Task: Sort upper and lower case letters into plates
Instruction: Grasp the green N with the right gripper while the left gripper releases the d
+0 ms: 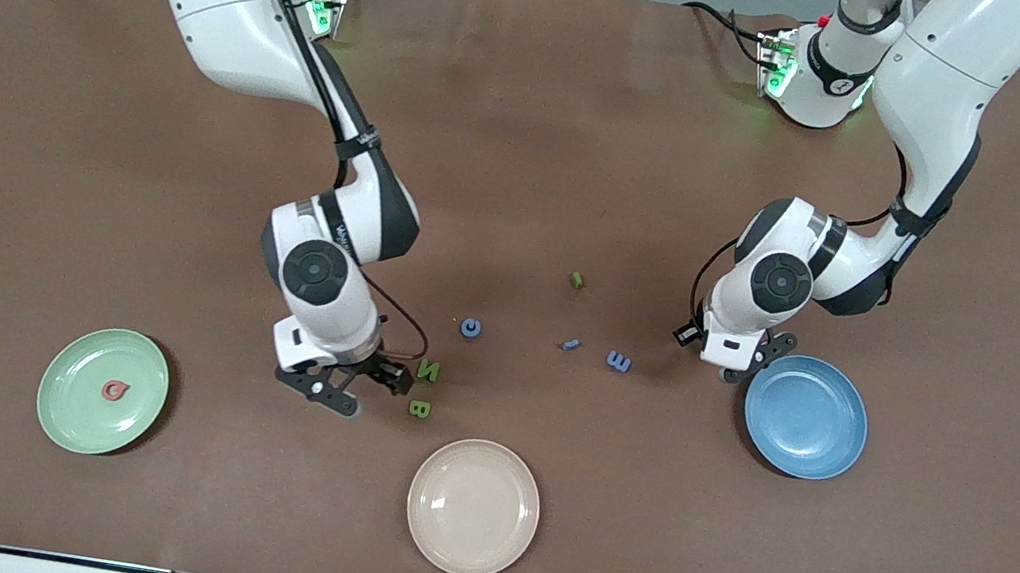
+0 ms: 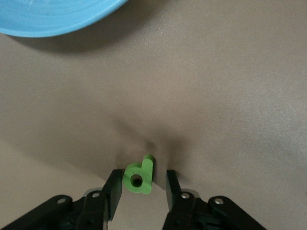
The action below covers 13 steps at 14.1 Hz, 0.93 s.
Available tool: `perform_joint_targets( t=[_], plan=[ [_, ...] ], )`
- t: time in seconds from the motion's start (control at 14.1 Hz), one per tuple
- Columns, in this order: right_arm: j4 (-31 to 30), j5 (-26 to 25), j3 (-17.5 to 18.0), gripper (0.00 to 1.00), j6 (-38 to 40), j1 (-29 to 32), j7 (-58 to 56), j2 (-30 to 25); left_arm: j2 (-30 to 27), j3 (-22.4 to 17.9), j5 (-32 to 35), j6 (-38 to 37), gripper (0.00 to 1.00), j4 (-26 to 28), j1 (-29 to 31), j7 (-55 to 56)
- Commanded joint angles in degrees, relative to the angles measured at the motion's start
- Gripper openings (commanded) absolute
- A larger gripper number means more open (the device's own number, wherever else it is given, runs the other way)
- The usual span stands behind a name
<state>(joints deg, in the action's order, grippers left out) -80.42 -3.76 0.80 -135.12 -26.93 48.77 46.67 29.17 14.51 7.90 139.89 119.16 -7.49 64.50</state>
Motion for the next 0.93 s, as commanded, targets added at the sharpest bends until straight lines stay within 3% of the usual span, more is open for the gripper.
perform_joint_targets(
  t=[0.0,0.14,0.21,0.43,0.71,0.78,0.85],
  plan=[
    [-0.17,0.07,-0.36,0.99,-2.96,-2.85,1.32,1.49,-1.14,0.34,0.89,1.26,0.37,2.13,0.46,1.07],
    [-0.17,-0.10,-0.45,0.99,-5.14,-4.18,1.32,2.98,-1.05,0.25,1.06,1.52,0.05,1.61,0.37,0.89],
    [-0.26,-0.54,-0.45,0.99,-6.72,-4.27,1.15,3.42,-1.48,0.25,1.15,1.53,0.00,0.73,0.55,0.11],
    [-0.26,-1.77,-0.53,0.89,-7.18,-5.50,1.15,4.74,-2.28,-1.59,3.43,-2.06,0.00,-6.72,3.52,-3.83],
    [-0.26,-5.81,-0.62,0.51,-7.18,-5.68,0.97,4.92,0.08,-1.59,6.86,-6.74,0.03,-14.83,13.45,-19.02],
    [-0.26,-5.82,-0.62,0.39,-7.18,-5.68,0.97,5.01,2.10,-1.59,6.86,-6.74,0.08,-15.18,14.34,-20.97],
    [-0.26,-5.82,-0.62,0.27,-7.18,-5.68,0.97,5.01,3.51,-1.59,6.86,-6.74,0.21,-15.27,14.43,-20.99]
  ],
)
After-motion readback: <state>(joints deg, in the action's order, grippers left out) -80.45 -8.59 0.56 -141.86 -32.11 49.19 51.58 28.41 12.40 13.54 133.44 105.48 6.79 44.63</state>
